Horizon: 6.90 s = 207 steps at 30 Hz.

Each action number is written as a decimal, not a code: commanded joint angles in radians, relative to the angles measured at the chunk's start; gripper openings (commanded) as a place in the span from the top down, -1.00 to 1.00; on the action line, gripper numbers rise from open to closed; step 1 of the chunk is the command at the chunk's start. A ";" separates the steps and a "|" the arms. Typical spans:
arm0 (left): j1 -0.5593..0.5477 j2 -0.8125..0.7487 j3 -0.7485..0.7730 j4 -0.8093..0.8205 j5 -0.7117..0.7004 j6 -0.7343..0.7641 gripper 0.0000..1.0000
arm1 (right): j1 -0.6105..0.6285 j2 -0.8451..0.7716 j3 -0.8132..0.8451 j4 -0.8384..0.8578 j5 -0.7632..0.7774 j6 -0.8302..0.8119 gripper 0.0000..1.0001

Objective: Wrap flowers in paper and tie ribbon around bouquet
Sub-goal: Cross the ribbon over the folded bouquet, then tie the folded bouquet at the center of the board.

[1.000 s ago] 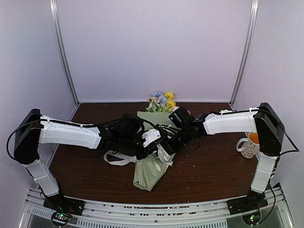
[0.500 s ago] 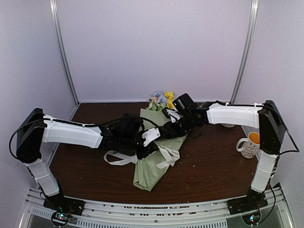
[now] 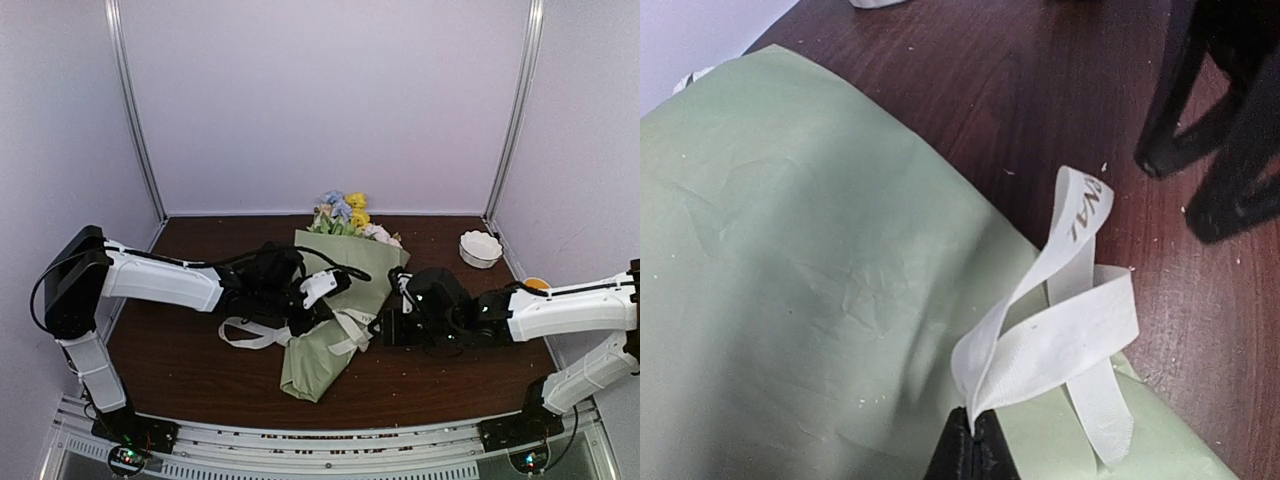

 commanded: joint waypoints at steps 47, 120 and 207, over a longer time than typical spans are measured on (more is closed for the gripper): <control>0.014 -0.017 -0.006 0.033 0.038 0.003 1.00 | -0.131 0.175 0.284 -0.208 -0.176 -0.297 0.14; 0.073 -0.271 -0.019 -0.188 -0.098 -0.236 -0.46 | 0.218 -0.127 0.109 -0.181 0.166 -0.374 1.00; 0.541 -0.182 -0.317 -0.134 -0.313 -0.546 1.00 | -1.099 -0.441 0.088 -0.161 -0.246 -0.215 1.00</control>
